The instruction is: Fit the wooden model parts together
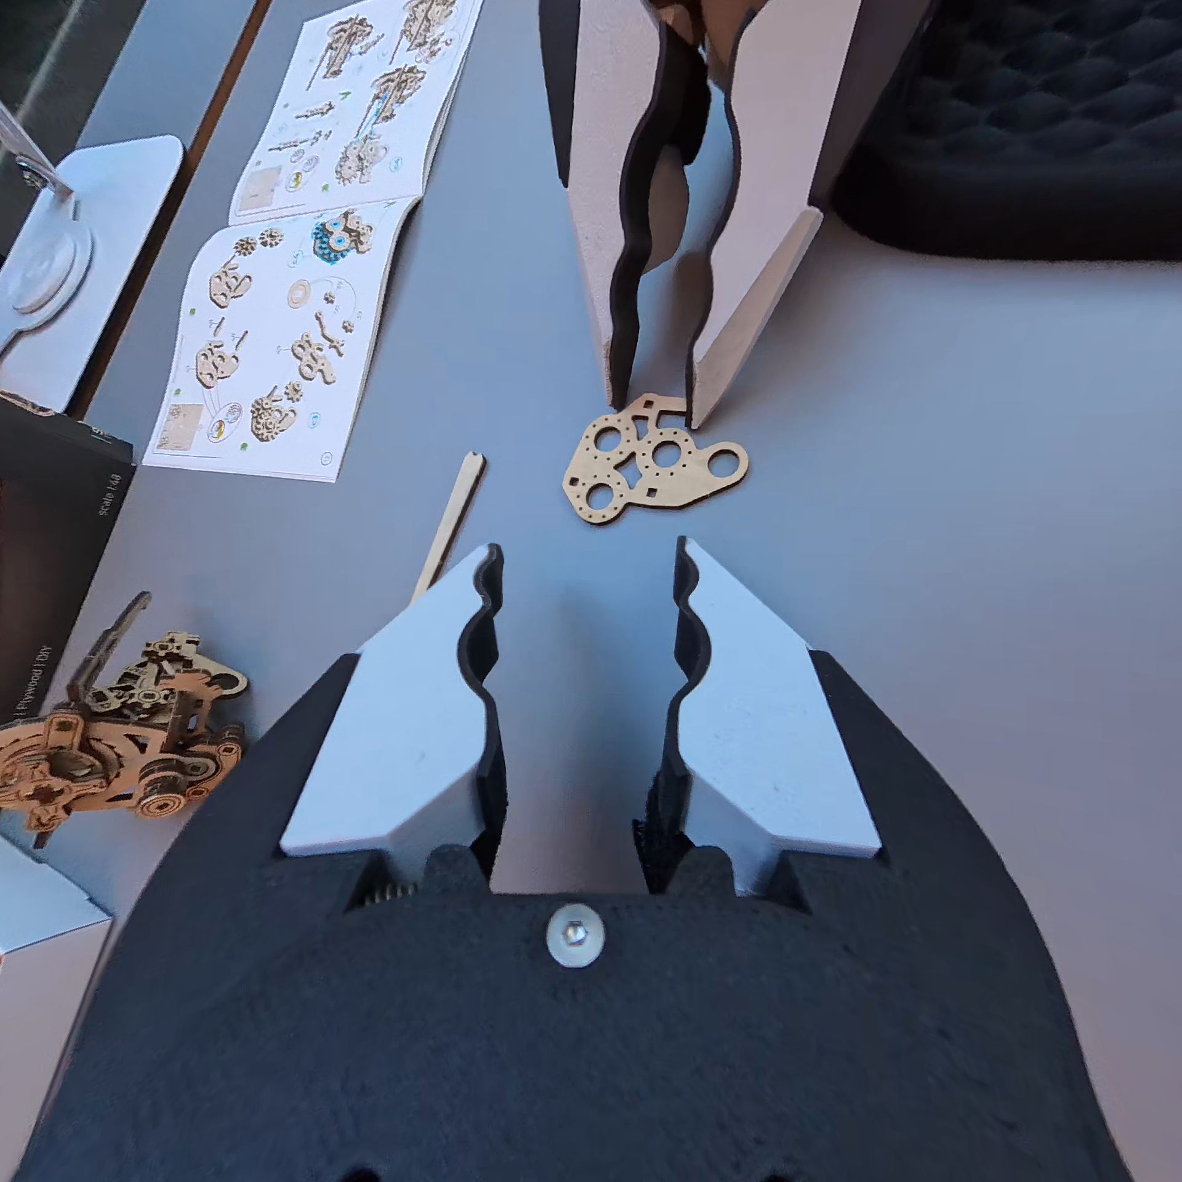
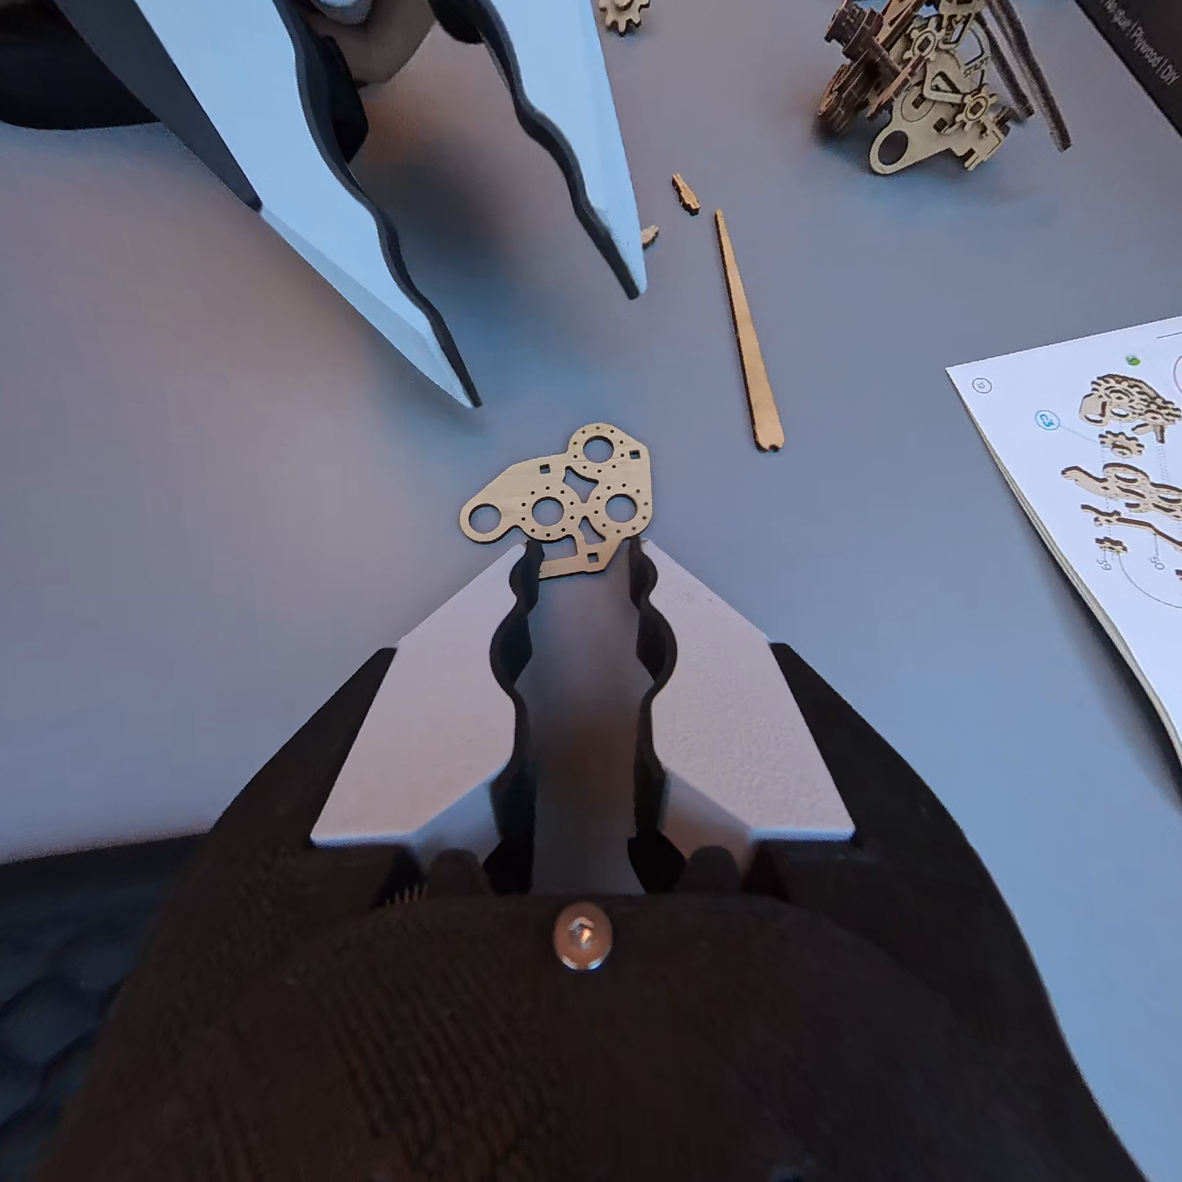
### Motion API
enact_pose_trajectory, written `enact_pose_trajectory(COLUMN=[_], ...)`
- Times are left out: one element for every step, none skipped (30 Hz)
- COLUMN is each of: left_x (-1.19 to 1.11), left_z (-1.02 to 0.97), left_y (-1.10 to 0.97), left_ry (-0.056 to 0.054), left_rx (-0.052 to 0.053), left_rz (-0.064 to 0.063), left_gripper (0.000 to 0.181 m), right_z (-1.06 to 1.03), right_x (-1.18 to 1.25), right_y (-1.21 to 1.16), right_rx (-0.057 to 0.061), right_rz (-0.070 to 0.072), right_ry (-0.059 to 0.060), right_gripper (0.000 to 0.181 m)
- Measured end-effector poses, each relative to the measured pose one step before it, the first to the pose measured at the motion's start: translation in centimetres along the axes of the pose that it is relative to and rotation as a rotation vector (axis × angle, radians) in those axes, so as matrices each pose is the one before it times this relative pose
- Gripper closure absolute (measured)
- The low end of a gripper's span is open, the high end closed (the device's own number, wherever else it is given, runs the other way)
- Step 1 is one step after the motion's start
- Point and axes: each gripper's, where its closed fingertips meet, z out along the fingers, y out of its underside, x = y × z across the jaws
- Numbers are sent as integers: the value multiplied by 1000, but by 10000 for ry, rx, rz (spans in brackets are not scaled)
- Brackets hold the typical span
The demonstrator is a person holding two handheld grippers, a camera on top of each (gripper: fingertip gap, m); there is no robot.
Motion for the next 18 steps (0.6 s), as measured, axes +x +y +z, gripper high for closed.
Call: enact_pose_trajectory(left_x=[67, 162, 206, 115, 51, -1, -3, 21, 22, 34, 81, 117, -22, -145, -19, 66, 5, -67], left_z=[-183, -155, -101, -47, -24, -8, 42, 103, 171, 242, 304, 331, 320, 296, 271, 239, 174, 42], left_y=[-356, -399, -303, -137, 40, 125, 149, 180, 181, 112, 97, 84, 50, 75, 109, 154, 202, -110], left_ry=[190, 275, 321, 269, 213, 145, 75, 45, 11, 3, 35, 74, 11, -33, 59, 109, 42, -20], left_rx=[177, 242, 226, 154, 71, 30, 27, -26, -59, -35, -29, -19, -2, -10, -26, -57, -158, 36], left_rz=[-229, -294, -298, -267, -210, -150, -93, -26, 29, 42, 22, -6, -40, -83, -112, -95, -56, -54], left_gripper=[128, 128, 128, 128, 128, 128, 127, 126, 125, 124, 124, 124, 124, 124, 124, 124, 123, 120], right_z=[-81, -127, -152, -137, -114, -39, -12, 37, 42, 59, 56, 1, 27, -7, 8, 2, -14, -39], right_x=[20, -201, -185, -47, -17, -28, 70, -67, -150, -76, -25, -62, -8, 57, 13, -67, -89, -9], right_y=[-6, -41, -61, -29, 13, 75, 69, 50, 70, 167, 141, -76, 20, -11, -23, -11, 5, 13], right_rx=[47, 70, 85, 59, 33, -8, -26, -16, -44, -102, -71, 77, 11, 20, 18, 9, 9, 9], right_rz=[-19, 12, 36, 49, 11, 18, 29, -48, -99, -125, -106, -23, 15, 31, 46, 13, -27, -52], right_ry=[-9, -168, -176, -80, -44, -31, 44, -3, -49, 0, 7, -53, -55, -28, -48, -84, -65, -1], right_gripper=[146, 142, 142, 142, 142, 142, 142, 142, 142, 142, 142, 143, 143, 144, 145, 145, 145, 145])
